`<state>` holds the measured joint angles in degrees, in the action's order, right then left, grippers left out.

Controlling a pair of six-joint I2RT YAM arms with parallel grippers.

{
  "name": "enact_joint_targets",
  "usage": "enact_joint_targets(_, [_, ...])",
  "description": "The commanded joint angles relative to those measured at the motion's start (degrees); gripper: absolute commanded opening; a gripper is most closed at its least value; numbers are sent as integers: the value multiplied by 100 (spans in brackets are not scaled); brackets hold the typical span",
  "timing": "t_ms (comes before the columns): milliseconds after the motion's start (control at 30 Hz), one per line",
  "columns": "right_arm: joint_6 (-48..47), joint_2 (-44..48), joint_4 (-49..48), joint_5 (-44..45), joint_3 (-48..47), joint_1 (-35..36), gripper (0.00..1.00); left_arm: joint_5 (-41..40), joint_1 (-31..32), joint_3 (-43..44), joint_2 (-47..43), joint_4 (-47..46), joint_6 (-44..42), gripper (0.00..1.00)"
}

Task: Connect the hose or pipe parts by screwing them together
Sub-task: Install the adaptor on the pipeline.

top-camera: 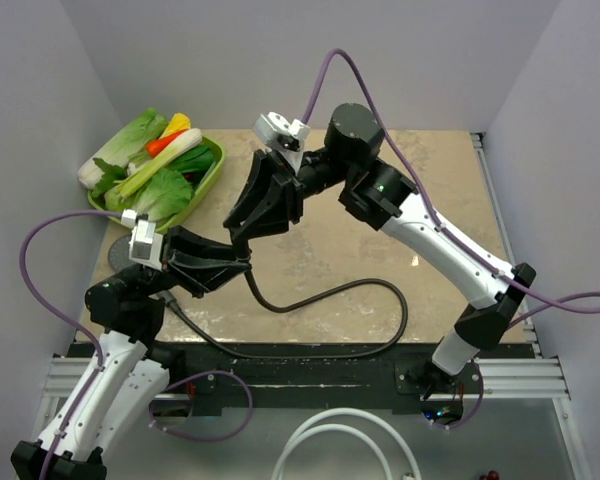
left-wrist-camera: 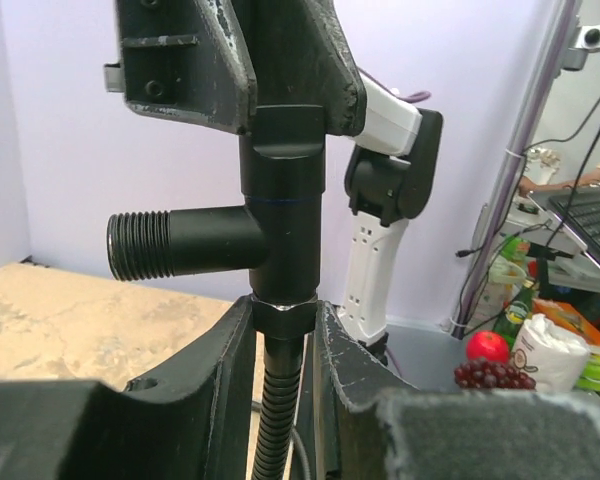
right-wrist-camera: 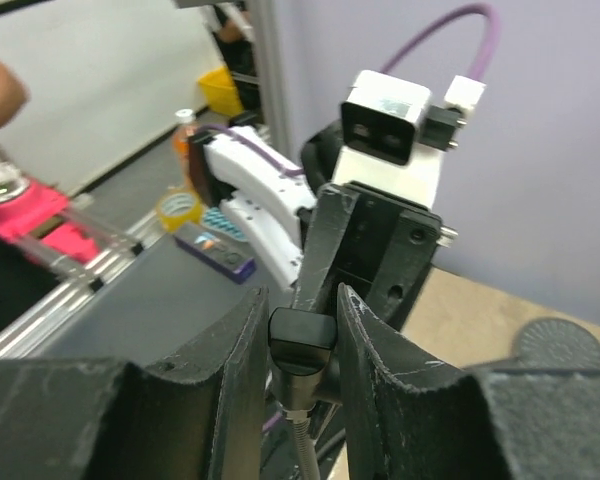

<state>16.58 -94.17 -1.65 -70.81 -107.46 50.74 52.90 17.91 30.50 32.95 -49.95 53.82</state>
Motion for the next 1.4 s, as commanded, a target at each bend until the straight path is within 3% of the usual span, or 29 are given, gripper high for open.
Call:
enact_joint_targets(0, [-1746, 39, 2704, 1480, -460, 181, 0, -483, -25, 386, -17, 284, -565, 0])
enact_joint_targets(200, [-1702, 329, 3021, 3860, -66, 716, 0, -640, -33, 527, -8, 785, -978, 0])
enact_joint_targets(400, [-1078, 812, 2943, 6234, 505, 1428, 0, -905, -77, 580, 1, 1119, -1225, 0])
enact_joint_targets(700, [-753, 1164, 3162, 8142, 726, 2000, 0, -1001, -104, 580, -60, 1313, -1269, 0])
enact_joint_targets(900, [-568, 1024, 3478, 8565, 507, 2290, 0, -1028, -121, 545, -69, 1348, -1260, 0])
enact_joint_targets(1000, [-437, 1050, 3523, 8750, 472, 2414, 22, -1010, -121, 510, -87, 1357, -1269, 0])
enact_joint_targets(1033, [-427, 1102, 3514, 8768, 472, 2440, 38, -1010, -121, 501, -78, 1365, -1278, 0])
enact_joint_targets(1100, [-445, 1181, 3435, 8689, 428, 2441, 60, -940, -121, 466, -87, 1339, -1278, 0])
enact_joint_targets(1133, [-506, 1260, 3408, 8680, 384, 2449, 98, -905, -121, 448, -78, 1313, -1252, 0])
enact_joint_targets(1367, [-1024, 1253, 3539, 8478, -582, 2441, 99, -448, -130, 246, -104, 847, -883, 0])
